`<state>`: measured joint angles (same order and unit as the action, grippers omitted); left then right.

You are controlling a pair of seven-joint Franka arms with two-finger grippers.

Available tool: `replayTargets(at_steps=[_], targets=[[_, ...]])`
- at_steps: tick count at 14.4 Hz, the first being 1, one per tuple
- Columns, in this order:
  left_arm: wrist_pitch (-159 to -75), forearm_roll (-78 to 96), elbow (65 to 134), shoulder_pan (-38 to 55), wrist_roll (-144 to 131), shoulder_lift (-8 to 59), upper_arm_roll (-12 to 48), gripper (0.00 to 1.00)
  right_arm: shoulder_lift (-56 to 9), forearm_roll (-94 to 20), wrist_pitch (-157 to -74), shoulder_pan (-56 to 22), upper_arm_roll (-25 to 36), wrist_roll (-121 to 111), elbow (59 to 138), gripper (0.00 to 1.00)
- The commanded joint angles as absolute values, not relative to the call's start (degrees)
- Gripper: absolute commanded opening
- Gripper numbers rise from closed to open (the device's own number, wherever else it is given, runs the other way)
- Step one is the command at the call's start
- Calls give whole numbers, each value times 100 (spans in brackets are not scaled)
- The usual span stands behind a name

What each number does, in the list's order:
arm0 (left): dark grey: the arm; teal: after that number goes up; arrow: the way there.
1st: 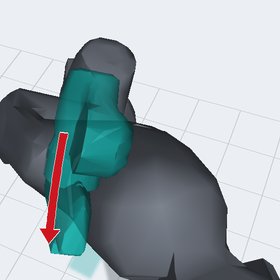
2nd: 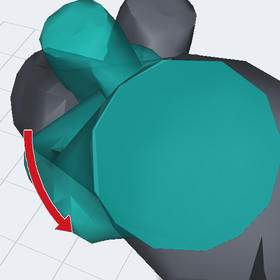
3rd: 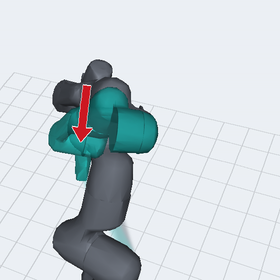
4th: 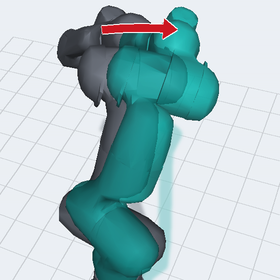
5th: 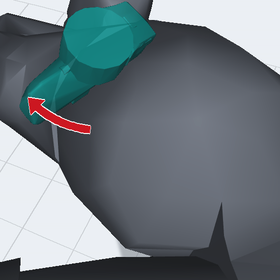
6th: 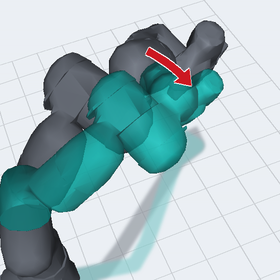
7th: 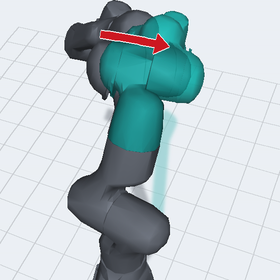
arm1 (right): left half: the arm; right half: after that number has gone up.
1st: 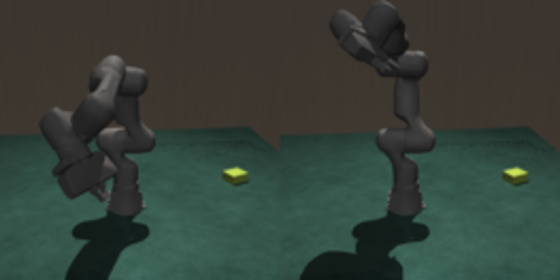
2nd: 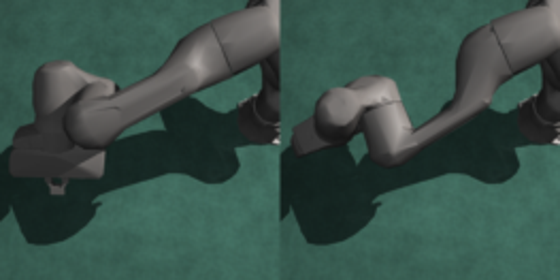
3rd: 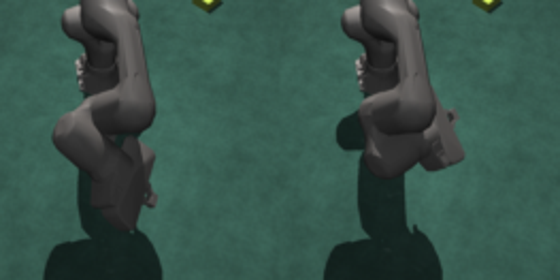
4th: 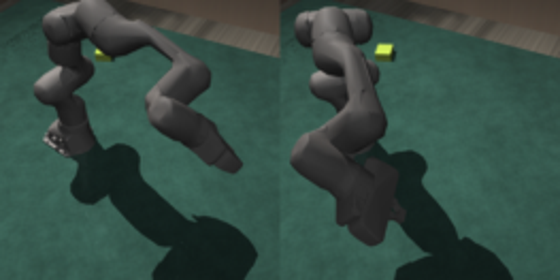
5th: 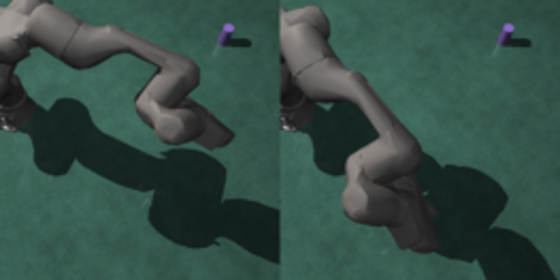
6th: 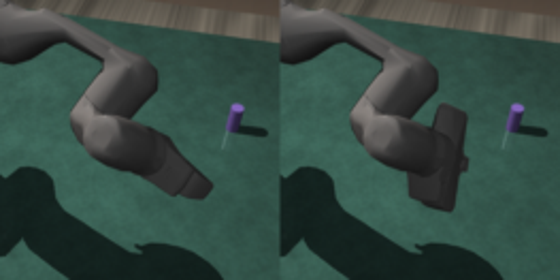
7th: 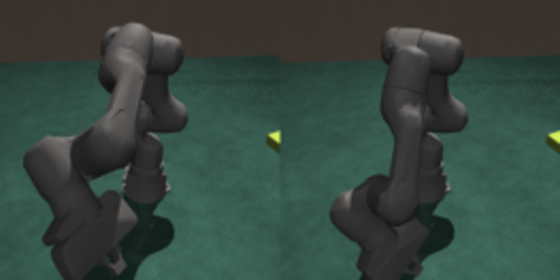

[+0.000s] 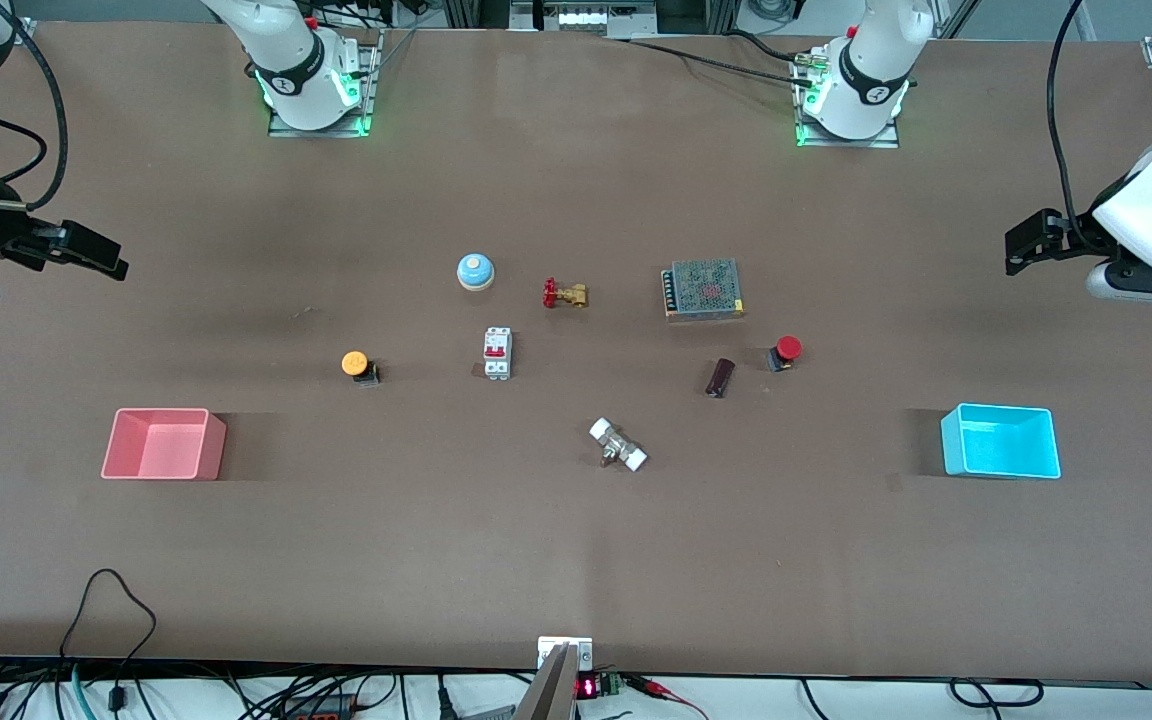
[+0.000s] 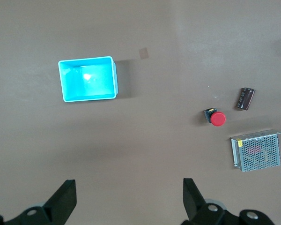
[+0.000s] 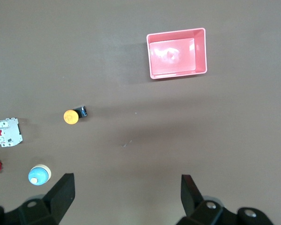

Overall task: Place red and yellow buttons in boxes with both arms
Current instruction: 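Move the right gripper toward the yellow button while the left gripper reaches the red button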

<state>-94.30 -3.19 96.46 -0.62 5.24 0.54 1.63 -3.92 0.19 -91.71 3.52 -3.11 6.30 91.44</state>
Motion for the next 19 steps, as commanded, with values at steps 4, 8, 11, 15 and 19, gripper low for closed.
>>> replayTargets(at_steps=[4,8,11,15,19], targets=[[-9316,-229,9536,0,510,62,114,100,-360,-9,-9105,360,-316,554,9185,100],[-9316,-229,9536,0,519,70,114,100,-439,-9,-9114,352,-334,563,9202,100],[-9308,-229,9536,-9,527,62,114,100,-518,-26,-9105,325,-387,597,9298,100],[-9308,-229,9536,-9,510,62,114,100,-589,-70,-9298,316,-667,676,9667,100],[-9203,-229,9536,96,510,123,123,100,-589,-35,-10508,229,-940,1035,10614,100]])
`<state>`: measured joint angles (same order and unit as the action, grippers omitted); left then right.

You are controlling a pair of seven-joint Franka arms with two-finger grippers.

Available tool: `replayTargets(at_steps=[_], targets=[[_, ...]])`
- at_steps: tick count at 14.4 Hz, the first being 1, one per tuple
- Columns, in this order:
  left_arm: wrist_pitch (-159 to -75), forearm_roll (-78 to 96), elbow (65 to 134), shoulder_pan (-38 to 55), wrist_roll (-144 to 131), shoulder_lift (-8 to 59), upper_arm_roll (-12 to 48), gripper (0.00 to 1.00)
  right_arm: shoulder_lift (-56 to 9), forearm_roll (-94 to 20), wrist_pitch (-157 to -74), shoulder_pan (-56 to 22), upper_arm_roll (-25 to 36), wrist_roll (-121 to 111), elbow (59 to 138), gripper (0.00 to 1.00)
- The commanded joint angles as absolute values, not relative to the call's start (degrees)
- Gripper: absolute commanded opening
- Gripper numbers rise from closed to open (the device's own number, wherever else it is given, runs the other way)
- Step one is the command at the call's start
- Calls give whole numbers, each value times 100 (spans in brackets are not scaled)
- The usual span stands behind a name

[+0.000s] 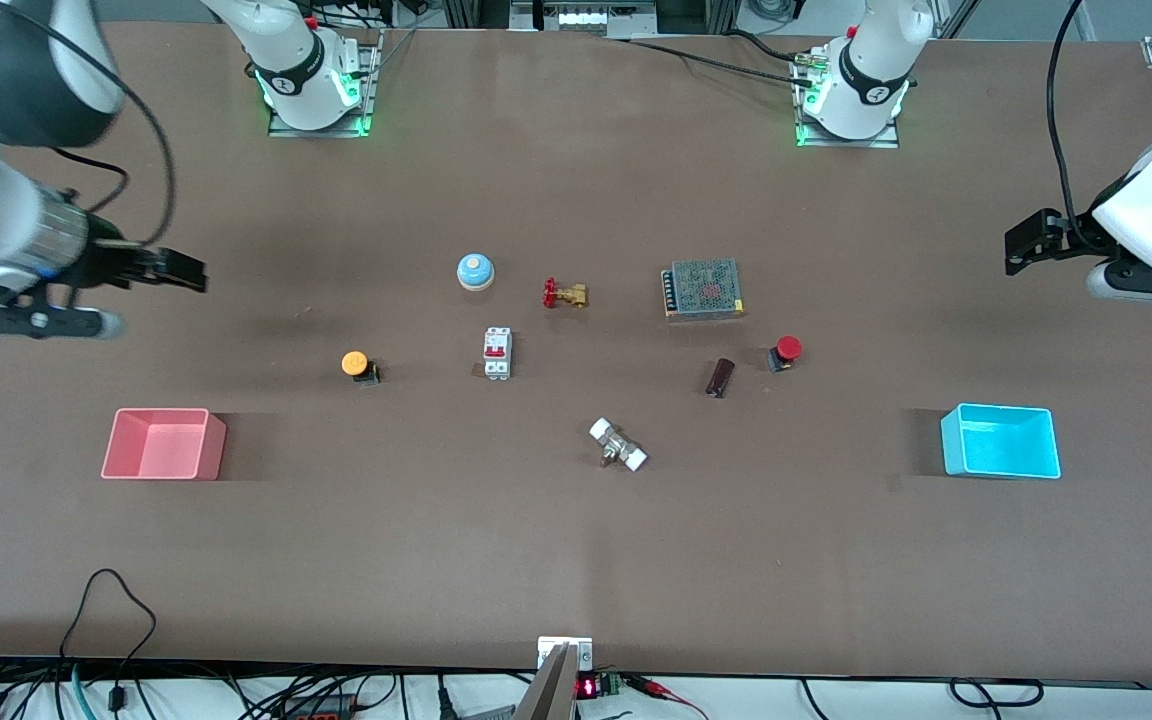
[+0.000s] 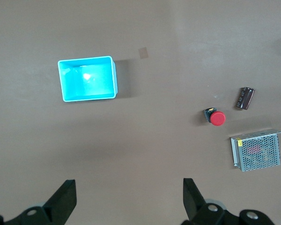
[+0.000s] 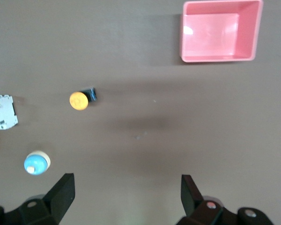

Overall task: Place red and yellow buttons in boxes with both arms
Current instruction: 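Move the right gripper toward the yellow button while the left gripper reaches the red button, then lower both grippers and close them on the yellow and red buttons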

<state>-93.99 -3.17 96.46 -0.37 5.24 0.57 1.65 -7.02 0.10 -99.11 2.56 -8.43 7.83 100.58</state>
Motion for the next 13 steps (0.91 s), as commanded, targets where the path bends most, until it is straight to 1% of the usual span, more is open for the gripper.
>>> replayTargets(at_steps=[1,3,5,6,10,13], targets=[[-9072,-220,9519,253,492,227,123,100,-598,-35,-10851,211,-1019,1142,10852,100],[-9018,-220,9519,474,274,324,184,100,-694,-35,-11528,202,-1168,1518,11213,100],[-9079,-202,9519,597,-436,570,298,100,-922,9,-11803,141,-1213,1714,11233,100],[-9184,-98,9510,641,-770,719,386,98,-1045,9,-11969,106,-1222,1653,11232,100],[-9877,0,9518,790,-1423,1378,650,98,-1563,9,-12558,79,-1362,1696,11232,100],[-10422,-9,9615,958,-2010,1774,686,98,-1862,26,-12893,-26,-1380,1714,11206,100]])
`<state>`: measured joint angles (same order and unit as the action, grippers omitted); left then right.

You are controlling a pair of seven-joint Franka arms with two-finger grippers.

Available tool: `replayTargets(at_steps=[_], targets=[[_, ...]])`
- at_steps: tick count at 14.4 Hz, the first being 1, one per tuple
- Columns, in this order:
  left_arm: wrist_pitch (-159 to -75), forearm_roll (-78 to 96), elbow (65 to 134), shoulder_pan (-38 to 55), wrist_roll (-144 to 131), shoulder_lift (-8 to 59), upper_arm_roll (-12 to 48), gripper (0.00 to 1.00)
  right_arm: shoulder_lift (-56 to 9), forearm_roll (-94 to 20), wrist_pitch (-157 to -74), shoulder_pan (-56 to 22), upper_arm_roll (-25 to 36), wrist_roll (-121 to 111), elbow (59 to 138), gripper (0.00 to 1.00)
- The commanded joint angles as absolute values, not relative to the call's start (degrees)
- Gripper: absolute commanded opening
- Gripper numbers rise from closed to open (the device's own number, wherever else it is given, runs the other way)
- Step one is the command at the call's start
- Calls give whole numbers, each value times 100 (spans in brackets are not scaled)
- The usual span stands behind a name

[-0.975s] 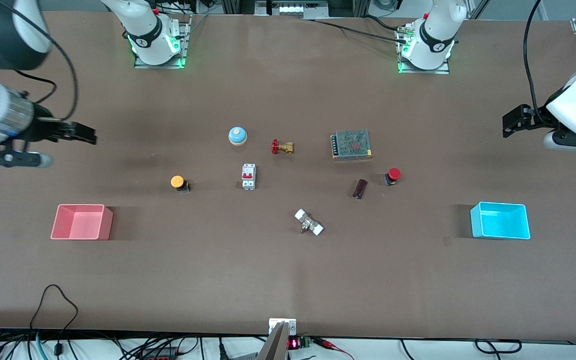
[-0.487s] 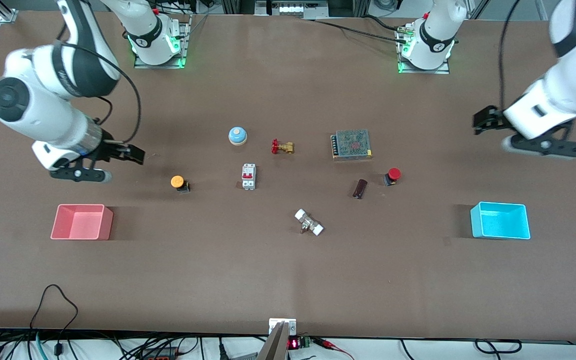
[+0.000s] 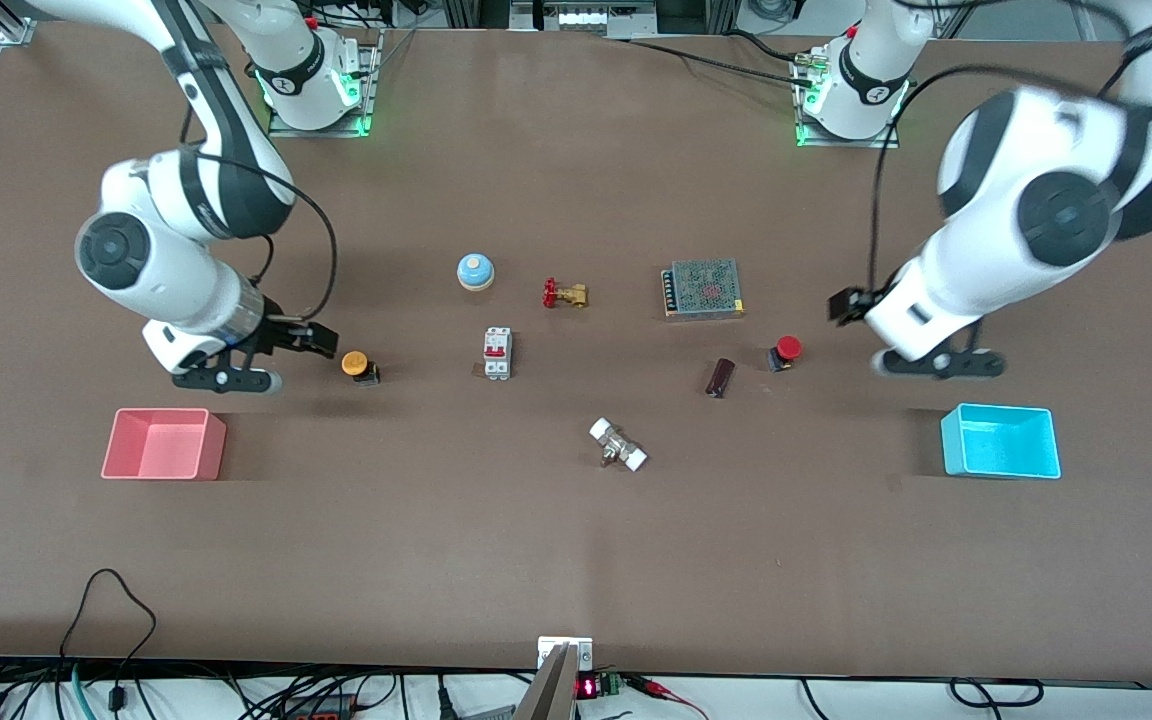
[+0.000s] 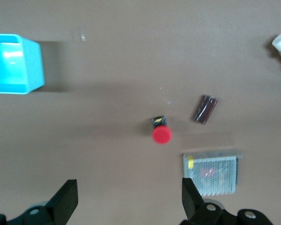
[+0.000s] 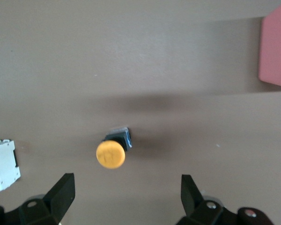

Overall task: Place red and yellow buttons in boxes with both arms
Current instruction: 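Lower both grippers and close them on the yellow and red buttons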

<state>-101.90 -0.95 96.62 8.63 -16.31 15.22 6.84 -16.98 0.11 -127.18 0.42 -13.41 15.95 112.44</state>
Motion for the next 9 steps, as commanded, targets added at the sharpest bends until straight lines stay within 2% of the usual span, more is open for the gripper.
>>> replayTargets(at_steps=[1,4,9], targets=[[-10572,-44,9685,949,-2143,1923,686,98,-1959,44,-12963,-44,-1380,1714,11206,100],[-11475,-44,10132,870,-2406,2232,677,98,-2135,298,-12999,-97,-1380,1714,11224,100],[-13619,-44,11555,896,-2592,2276,677,99,-2346,316,-13192,-264,-1380,1714,11241,100]])
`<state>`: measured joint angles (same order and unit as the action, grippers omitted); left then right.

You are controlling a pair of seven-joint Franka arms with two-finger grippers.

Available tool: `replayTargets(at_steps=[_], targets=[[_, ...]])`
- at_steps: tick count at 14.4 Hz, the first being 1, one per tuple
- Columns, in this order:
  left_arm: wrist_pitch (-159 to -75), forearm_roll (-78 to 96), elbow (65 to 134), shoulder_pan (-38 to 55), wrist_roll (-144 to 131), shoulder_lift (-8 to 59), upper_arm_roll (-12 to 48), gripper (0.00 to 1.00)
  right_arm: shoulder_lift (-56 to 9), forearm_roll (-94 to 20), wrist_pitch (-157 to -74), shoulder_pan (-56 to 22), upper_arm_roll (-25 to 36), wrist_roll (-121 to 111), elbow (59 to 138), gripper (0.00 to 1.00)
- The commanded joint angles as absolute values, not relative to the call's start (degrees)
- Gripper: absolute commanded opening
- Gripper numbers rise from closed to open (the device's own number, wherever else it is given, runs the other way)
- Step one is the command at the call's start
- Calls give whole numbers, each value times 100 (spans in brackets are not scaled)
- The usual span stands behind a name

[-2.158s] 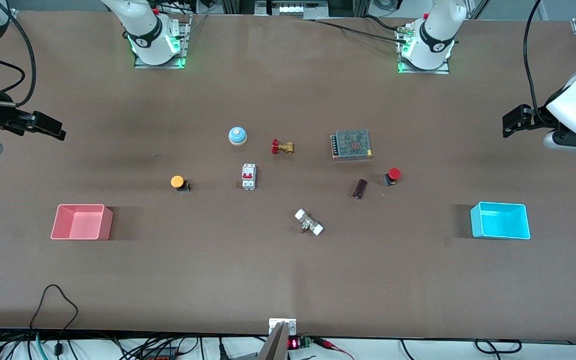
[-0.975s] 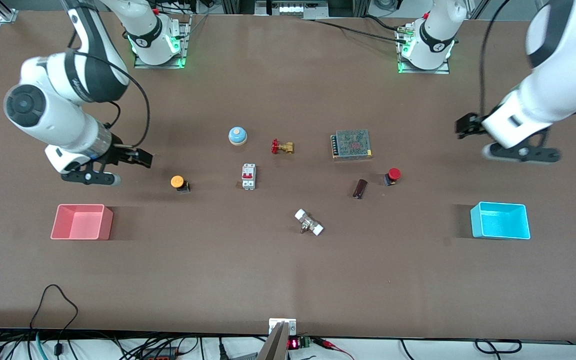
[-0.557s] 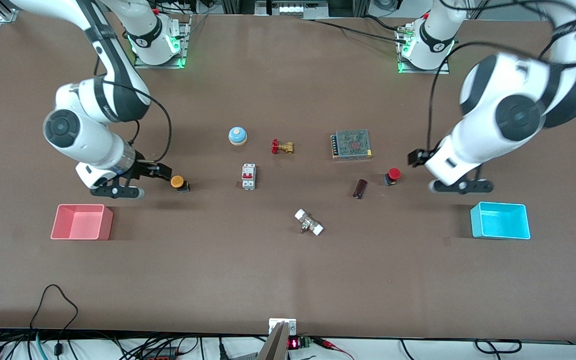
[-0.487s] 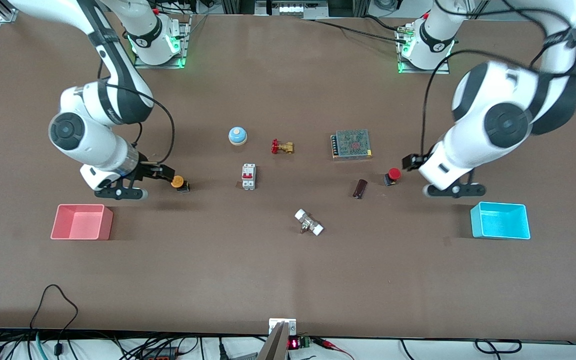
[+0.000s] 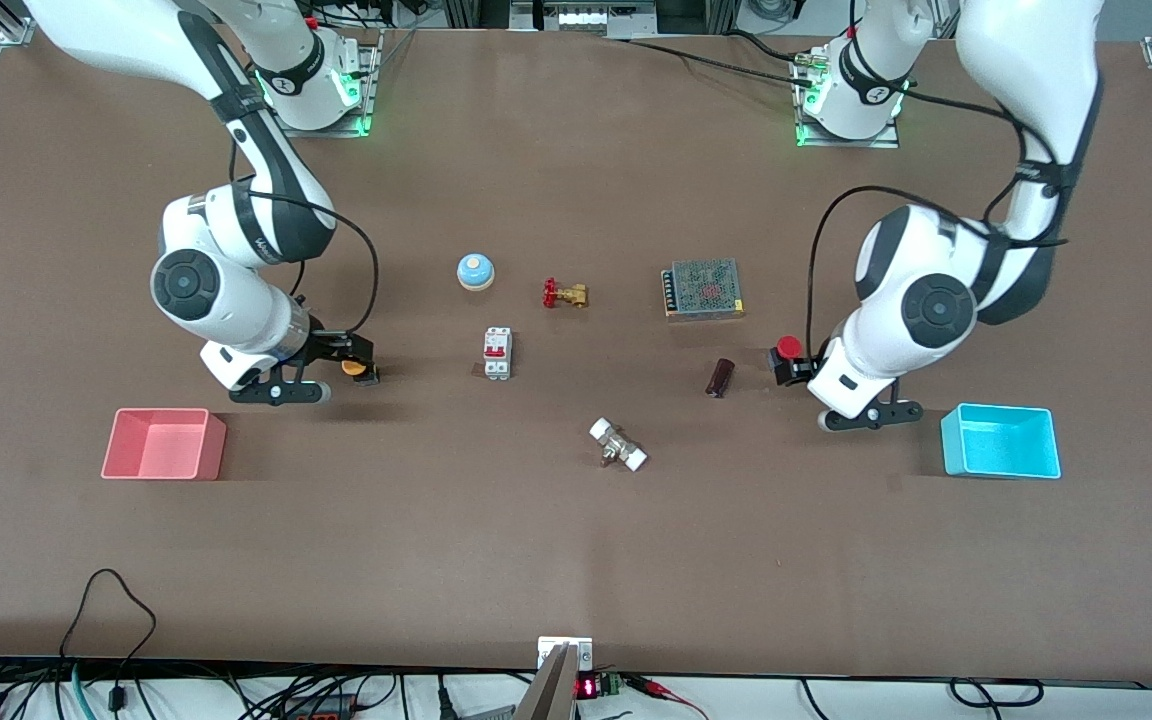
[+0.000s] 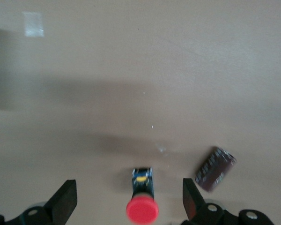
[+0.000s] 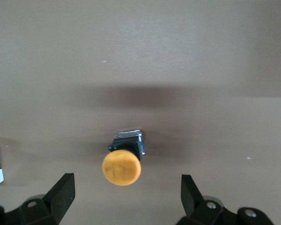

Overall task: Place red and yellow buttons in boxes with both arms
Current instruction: 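Lower both grippers and close them on the yellow and red buttons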

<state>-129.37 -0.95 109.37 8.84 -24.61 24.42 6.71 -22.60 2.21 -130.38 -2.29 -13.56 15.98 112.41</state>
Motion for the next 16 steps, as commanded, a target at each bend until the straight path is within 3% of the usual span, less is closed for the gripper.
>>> replayTargets(at_steps=[1,7,13,14,16], targets=[[-13832,-44,11723,896,-2654,2276,677,99,-2373,316,-13253,-272,-1380,1723,11250,100],[-14501,-70,12190,1143,-3085,2434,677,99,-2584,544,-13641,-290,-1380,1714,11311,100],[-14616,-97,12270,1160,-3085,2540,677,97,-2707,703,-13641,-299,-1380,1714,11347,100],[-14616,-97,12270,1160,-3085,2557,677,92,-2716,712,-13641,-308,-1380,1705,11347,100],[-14616,-97,12270,1169,-3067,2601,677,72,-2725,712,-13658,-308,-1380,1670,11355,98]])
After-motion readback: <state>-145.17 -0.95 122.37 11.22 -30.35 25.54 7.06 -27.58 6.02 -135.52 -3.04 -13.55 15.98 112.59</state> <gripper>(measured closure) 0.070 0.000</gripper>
